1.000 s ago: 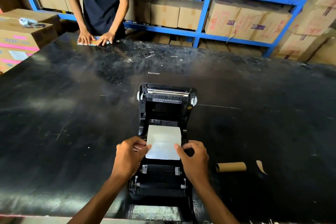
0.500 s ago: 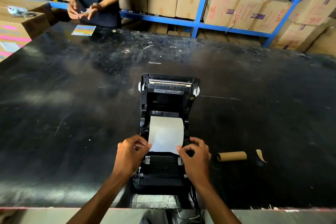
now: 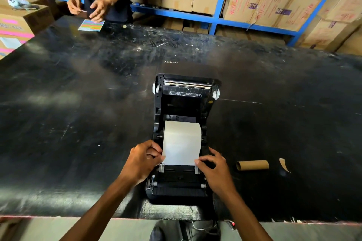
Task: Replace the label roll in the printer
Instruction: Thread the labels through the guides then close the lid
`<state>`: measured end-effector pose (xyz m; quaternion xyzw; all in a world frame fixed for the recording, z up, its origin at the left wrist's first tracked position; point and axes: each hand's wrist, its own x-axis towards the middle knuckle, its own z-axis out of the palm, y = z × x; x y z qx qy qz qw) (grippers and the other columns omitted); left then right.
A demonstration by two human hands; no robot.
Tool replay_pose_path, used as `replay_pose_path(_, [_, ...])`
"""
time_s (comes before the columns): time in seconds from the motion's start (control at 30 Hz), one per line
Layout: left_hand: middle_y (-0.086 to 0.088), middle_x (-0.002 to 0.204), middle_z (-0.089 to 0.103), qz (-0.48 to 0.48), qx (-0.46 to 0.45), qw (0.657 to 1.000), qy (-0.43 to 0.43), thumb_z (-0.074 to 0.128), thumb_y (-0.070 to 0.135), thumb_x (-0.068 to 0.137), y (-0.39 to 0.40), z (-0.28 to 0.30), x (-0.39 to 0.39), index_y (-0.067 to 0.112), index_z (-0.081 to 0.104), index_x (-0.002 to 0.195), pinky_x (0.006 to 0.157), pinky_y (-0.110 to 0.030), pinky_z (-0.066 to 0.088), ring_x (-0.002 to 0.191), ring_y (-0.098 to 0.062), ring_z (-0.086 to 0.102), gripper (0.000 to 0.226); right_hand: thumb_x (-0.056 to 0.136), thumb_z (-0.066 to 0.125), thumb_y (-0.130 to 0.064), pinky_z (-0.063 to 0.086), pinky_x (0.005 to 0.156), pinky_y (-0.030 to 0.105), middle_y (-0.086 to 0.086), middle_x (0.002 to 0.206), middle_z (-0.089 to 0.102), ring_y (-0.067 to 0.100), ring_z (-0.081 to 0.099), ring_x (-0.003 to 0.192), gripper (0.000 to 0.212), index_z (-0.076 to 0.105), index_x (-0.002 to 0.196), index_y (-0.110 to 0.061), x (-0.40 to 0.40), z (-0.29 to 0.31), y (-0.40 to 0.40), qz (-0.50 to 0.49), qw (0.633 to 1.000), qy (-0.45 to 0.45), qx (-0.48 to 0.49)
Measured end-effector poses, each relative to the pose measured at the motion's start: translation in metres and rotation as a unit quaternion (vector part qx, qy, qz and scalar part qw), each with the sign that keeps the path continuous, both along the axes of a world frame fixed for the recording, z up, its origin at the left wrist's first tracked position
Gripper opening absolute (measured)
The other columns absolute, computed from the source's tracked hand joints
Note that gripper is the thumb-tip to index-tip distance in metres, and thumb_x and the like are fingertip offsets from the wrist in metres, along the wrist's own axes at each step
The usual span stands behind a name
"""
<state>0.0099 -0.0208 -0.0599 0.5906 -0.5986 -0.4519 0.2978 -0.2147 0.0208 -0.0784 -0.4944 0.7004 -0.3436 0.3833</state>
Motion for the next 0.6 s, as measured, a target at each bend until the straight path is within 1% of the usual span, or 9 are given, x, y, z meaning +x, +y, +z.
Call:
replay_pose_path(0.13, [-0.002, 0.073, 0.073, -0.025, -0.02, 0.999, -0.031, 0.074, 0.008, 0.078, 0.001, 0.0, 0.001, 0.013, 0.06, 0.078, 0.055, -0.011, 0.045, 0.057, 0.001, 0.059, 0.015, 0.079, 0.072, -0.032, 0.02, 0.114, 0.046, 0.002, 0.147, 0.039, 0.02, 0.026, 0.139, 0.011, 0.068, 0.07, -0.037, -0.003, 0.004, -0.005, 0.022, 0.999, 0.012, 0.037])
replay_pose_path(0.2, [0.002, 0.074, 0.072, -0.044, -0.029, 0.997, -0.056, 0.073, 0.008, 0.079, 0.0, 0.001, 0.002, 0.015, 0.059, 0.078, 0.053, -0.012, 0.045, 0.055, 0.0, 0.056, 0.016, 0.079, 0.073, -0.034, 0.019, 0.115, 0.047, 0.003, 0.149, 0.037, 0.019, 0.024, 0.141, 0.009, 0.07, 0.071, -0.037, -0.009, 0.007, -0.008, 0.058, 0.996, 0.019, 0.058])
replay_pose_path(0.3, [0.005, 0.073, 0.07, -0.056, -0.037, 0.994, -0.084, 0.071, 0.009, 0.08, -0.001, 0.002, 0.001, 0.018, 0.058, 0.075, 0.055, -0.014, 0.045, 0.057, 0.002, 0.058, 0.017, 0.079, 0.072, -0.037, 0.02, 0.116, 0.05, 0.004, 0.15, 0.037, 0.017, 0.024, 0.142, 0.006, 0.073, 0.077, -0.031, -0.015, 0.01, -0.011, 0.09, 0.993, 0.026, 0.071])
replay_pose_path(0.33, [0.005, 0.073, 0.07, -0.058, -0.039, 0.993, -0.095, 0.071, 0.008, 0.08, -0.002, 0.003, 0.0, 0.018, 0.057, 0.073, 0.057, -0.017, 0.047, 0.06, 0.003, 0.06, 0.018, 0.079, 0.071, -0.038, 0.02, 0.116, 0.051, 0.004, 0.15, 0.038, 0.018, 0.024, 0.143, 0.007, 0.073, 0.078, -0.031, -0.014, 0.011, -0.012, 0.089, 0.993, 0.025, 0.072])
replay_pose_path(0.37, [0.004, 0.075, 0.071, -0.062, -0.039, 0.991, -0.109, 0.069, 0.006, 0.079, -0.003, 0.003, -0.002, 0.018, 0.057, 0.072, 0.06, -0.024, 0.05, 0.064, 0.001, 0.063, 0.018, 0.081, 0.07, -0.037, 0.02, 0.115, 0.052, 0.004, 0.149, 0.039, 0.018, 0.024, 0.143, 0.008, 0.073, 0.079, -0.03, -0.013, 0.011, -0.012, 0.085, 0.994, 0.021, 0.071])
replay_pose_path(0.4, [0.002, 0.077, 0.071, -0.066, -0.04, 0.989, -0.124, 0.068, 0.005, 0.078, -0.005, 0.004, -0.003, 0.017, 0.057, 0.071, 0.064, -0.031, 0.054, 0.07, -0.003, 0.066, 0.017, 0.082, 0.069, -0.036, 0.02, 0.115, 0.053, 0.005, 0.148, 0.041, 0.018, 0.024, 0.143, 0.008, 0.074, 0.079, -0.03, -0.011, 0.011, -0.013, 0.081, 0.994, 0.02, 0.07])
replay_pose_path(0.43, [0.001, 0.08, 0.071, -0.069, -0.039, 0.988, -0.136, 0.068, 0.005, 0.077, -0.006, 0.005, -0.003, 0.017, 0.057, 0.071, 0.068, -0.035, 0.056, 0.077, -0.01, 0.068, 0.017, 0.083, 0.068, -0.034, 0.019, 0.115, 0.054, 0.005, 0.147, 0.042, 0.019, 0.023, 0.143, 0.009, 0.073, 0.079, -0.028, -0.01, 0.011, -0.013, 0.079, 0.994, 0.022, 0.069])
replay_pose_path(0.5, [0.002, 0.08, 0.07, -0.069, -0.03, 0.988, -0.133, 0.07, 0.005, 0.076, -0.008, 0.006, -0.003, 0.019, 0.056, 0.068, 0.068, -0.032, 0.056, 0.08, -0.013, 0.068, 0.021, 0.085, 0.066, -0.032, 0.018, 0.115, 0.055, 0.006, 0.148, 0.041, 0.02, 0.021, 0.144, 0.012, 0.072, 0.075, -0.027, -0.01, 0.012, -0.015, 0.091, 0.992, 0.032, 0.077])
replay_pose_path(0.6, [0.007, 0.073, 0.068, -0.06, -0.023, 0.991, -0.113, 0.073, 0.007, 0.076, -0.008, 0.004, -0.003, 0.021, 0.054, 0.065, 0.061, -0.022, 0.048, 0.073, -0.009, 0.067, 0.026, 0.085, 0.065, -0.032, 0.016, 0.115, 0.054, 0.004, 0.147, 0.041, 0.021, 0.021, 0.144, 0.017, 0.069, 0.069, -0.027, -0.011, 0.016, -0.019, 0.116, 0.987, 0.049, 0.1])
